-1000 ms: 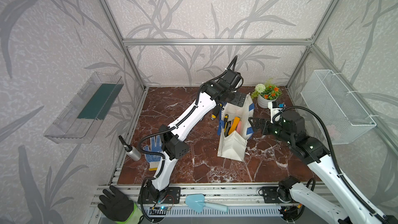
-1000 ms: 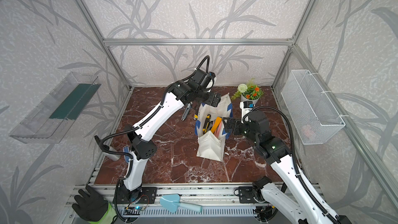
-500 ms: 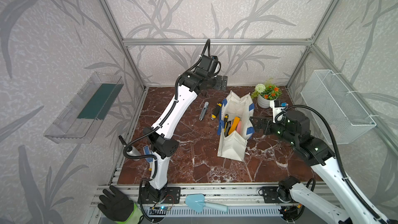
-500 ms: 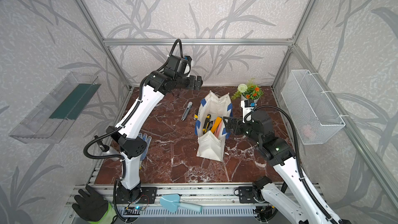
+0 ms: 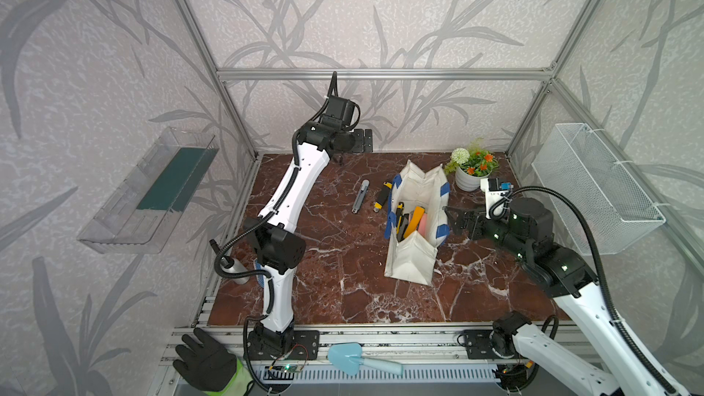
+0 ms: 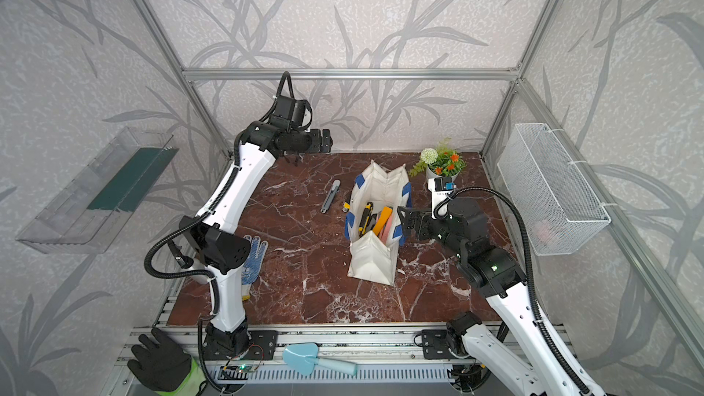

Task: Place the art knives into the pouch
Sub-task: Pick up the utility knife at the center of the board.

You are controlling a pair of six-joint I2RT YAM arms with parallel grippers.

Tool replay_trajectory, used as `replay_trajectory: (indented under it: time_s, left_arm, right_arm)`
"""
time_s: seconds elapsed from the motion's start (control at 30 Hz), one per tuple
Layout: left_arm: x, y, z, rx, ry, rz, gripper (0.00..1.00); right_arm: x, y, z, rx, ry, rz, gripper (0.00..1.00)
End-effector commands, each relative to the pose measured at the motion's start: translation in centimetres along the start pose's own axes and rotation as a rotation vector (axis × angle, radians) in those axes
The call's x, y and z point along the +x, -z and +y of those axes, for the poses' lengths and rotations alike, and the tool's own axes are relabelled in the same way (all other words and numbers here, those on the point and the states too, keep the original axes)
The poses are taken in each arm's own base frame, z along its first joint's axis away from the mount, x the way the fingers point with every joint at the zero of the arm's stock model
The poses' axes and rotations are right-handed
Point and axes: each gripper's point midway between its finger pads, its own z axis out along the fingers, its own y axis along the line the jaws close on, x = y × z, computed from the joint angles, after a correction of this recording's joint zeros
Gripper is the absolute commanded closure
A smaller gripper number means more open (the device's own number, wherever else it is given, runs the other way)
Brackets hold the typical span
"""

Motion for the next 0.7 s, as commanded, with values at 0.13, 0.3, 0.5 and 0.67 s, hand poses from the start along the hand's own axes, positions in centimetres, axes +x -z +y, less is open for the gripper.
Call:
replay_trajectory:
  time_s: [0.13, 0.3, 0.5, 0.67]
  left_arm:
    - [2.1, -5.2, 3.3, -0.003, 0.076, 0.088, 0.13]
    - [4.1, -9.9, 6.4, -0.014, 0.144, 0.179, 0.37]
    - [6.6, -13.8, 7.8, -0.009, 0.163, 0.281, 0.40]
    - [8.8, -16.6, 7.3, 0.038, 0.182, 0.355, 0.42]
  right_arm:
    - [-1.8, -0.1, -0.1, 0.038, -0.013, -0.013, 0.01]
    - [-2.1, -1.2, 0.1, 0.026, -0.050, -0.006, 0.01]
    - [-2.3, -2.0, -0.1, 0.044, -0.065, 0.005, 0.01]
    - [-2.0, -2.6, -0.5, 0.067, -0.079, 0.016, 0.01]
